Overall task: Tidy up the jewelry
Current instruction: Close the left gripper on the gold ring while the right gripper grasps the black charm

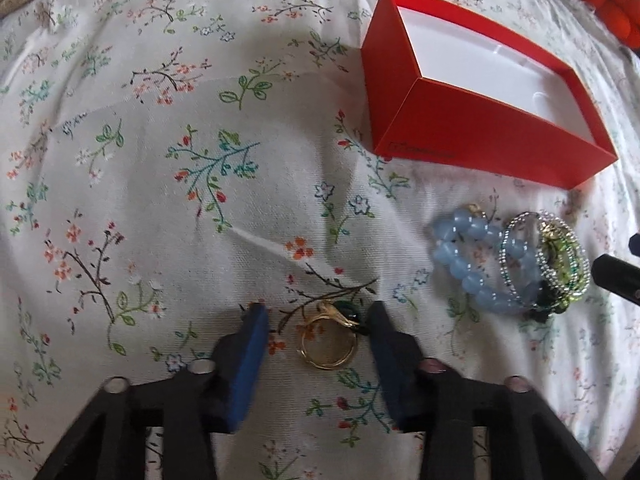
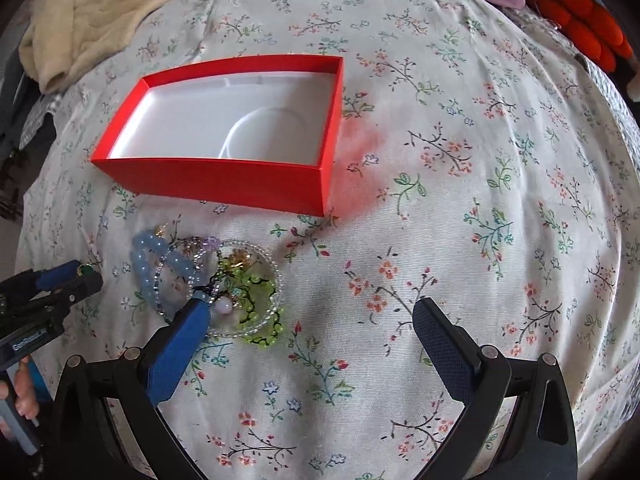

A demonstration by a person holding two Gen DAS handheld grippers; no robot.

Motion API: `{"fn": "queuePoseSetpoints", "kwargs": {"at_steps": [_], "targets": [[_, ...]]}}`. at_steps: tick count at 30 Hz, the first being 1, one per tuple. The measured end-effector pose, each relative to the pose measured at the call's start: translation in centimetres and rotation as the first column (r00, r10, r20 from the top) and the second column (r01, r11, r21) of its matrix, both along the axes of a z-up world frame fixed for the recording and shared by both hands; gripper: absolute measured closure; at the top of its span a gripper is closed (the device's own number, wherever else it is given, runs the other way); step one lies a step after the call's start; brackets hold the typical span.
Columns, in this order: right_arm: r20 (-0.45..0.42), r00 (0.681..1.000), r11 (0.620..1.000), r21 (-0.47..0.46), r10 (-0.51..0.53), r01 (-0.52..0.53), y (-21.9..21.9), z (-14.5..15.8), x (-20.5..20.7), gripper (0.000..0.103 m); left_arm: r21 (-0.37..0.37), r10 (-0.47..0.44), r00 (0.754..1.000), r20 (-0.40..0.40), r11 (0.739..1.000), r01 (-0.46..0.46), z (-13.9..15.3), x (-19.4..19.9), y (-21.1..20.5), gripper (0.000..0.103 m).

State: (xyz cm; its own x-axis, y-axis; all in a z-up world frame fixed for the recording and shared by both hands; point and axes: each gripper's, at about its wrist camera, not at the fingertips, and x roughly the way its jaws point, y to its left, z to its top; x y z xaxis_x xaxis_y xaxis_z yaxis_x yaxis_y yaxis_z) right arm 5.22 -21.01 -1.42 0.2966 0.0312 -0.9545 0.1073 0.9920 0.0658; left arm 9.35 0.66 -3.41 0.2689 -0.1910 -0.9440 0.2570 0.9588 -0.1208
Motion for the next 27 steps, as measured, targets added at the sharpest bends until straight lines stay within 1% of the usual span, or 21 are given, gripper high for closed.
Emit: {"fn": "queuePoseSetpoints", "kwargs": {"at_steps": [1, 6, 8, 9, 11, 14, 16, 19, 24, 27], "targets": [[-0.002, 1.0, 1.0, 0.006, 0.002, -0.002, 0.2, 0.0, 0.1, 0.005, 0.007, -0.001, 1.0, 0.003, 1.0, 0.001, 0.0, 0.0, -0.1, 0.075], [-0.002, 1.0, 0.999, 0.048, 0.018, -0.018, 1.1, 0.2, 0.1, 0.018, -0.007, 0.001, 1.0, 0.014, 1.0, -0.001, 0.4, 0.1, 0.5, 0.075], [-0.005, 1.0, 0.997, 0.072, 0.026, -0.025, 1.5, 0.3, 0.0, 0.028, -0.013, 0.002, 1.0, 0.019, 1.0, -0.001, 0.7, -0.5, 1.2, 0.075], [-0.009, 1.0, 0.996, 0.089, 0.03, -0.029, 1.7, 0.3, -0.1, 0.031, -0.014, 0.001, 1.0, 0.022, 1.0, -0.001, 0.8, -0.6, 1.3, 0.075], [-0.02, 0.999, 0.992, 0.118, 0.043, -0.04, 2.2, 0.2, -0.4, 0.042, -0.02, 0.001, 1.0, 0.029, 1.0, -0.001, 1.1, -0.9, 1.6, 0.075], [-0.037, 0.996, 0.988, 0.139, 0.076, -0.07, 3.3, -0.1, -1.0, 0.051, -0.024, -0.002, 0.999, 0.036, 1.0, 0.003, 1.4, -1.3, 2.0, 0.075], [-0.05, 0.994, 0.984, 0.152, 0.098, -0.089, 4.1, -0.5, -1.1, 0.054, -0.027, -0.003, 0.999, 0.037, 1.0, 0.004, 1.5, -1.4, 2.1, 0.075], [-0.061, 0.992, 0.982, 0.161, 0.111, -0.1, 5.0, -1.0, -1.1, 0.055, -0.03, -0.002, 0.999, 0.035, 1.0, 0.003, 1.5, -1.5, 2.2, 0.075], [-0.067, 0.992, 0.982, 0.167, 0.105, -0.093, 6.0, -1.8, -0.3, 0.057, -0.024, -0.003, 0.999, 0.036, 1.0, 0.004, 1.3, -1.6, 2.2, 0.075], [-0.074, 0.992, 0.982, 0.169, 0.098, -0.084, 6.1, -2.3, 0.1, 0.067, -0.019, -0.004, 0.999, 0.034, 1.0, 0.005, 1.1, -1.7, 2.3, 0.075]]}}
